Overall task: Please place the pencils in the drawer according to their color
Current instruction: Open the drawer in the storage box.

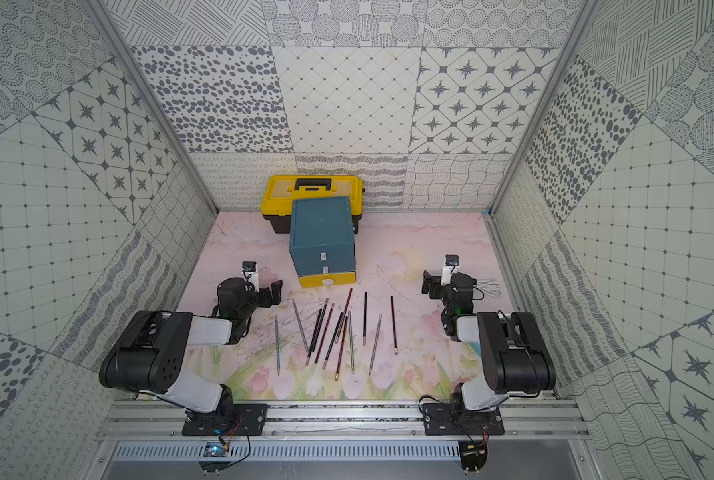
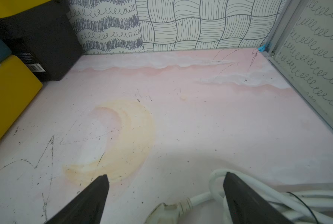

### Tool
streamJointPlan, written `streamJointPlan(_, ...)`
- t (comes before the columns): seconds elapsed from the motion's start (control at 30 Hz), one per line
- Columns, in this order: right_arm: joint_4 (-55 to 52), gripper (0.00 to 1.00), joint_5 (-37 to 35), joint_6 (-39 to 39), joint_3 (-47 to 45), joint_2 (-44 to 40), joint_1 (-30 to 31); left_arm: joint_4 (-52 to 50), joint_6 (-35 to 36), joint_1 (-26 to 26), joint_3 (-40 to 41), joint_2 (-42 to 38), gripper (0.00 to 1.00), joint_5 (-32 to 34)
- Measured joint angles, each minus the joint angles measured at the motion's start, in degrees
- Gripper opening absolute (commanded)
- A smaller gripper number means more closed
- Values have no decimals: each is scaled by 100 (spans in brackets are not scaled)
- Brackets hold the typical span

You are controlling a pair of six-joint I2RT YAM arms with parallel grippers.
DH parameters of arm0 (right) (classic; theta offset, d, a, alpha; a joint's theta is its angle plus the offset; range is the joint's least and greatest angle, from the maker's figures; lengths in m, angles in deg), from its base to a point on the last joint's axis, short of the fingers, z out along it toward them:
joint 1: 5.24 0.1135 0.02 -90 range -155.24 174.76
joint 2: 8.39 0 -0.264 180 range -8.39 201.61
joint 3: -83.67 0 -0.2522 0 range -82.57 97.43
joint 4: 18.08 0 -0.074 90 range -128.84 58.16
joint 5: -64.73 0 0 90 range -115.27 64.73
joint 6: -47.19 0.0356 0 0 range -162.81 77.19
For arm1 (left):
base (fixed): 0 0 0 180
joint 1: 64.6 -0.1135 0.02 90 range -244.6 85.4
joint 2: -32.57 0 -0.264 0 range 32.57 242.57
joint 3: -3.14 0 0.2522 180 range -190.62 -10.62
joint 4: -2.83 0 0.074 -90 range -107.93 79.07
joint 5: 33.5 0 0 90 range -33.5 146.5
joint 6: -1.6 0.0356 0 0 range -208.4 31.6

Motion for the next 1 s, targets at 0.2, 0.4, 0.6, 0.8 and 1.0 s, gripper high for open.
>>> streamJointPlan(0.2,0,98,0,0,0,0,0,0,0,0,0,0,99,0)
streamJointPlan(0.4,0,98,0,0,0,0,-2,0,0,0,0,0,99,0)
streamJointPlan(0.6,0,98,0,0,0,0,0,0,0,0,0,0,99,0)
streamJointPlan(0.8,0,99,0,0,0,0,-2,0,0,0,0,0,99,0)
streamJointPlan(1.0,-24,98,-33,22,9,-2,-2,-20,-15,0,9,-83,99,50)
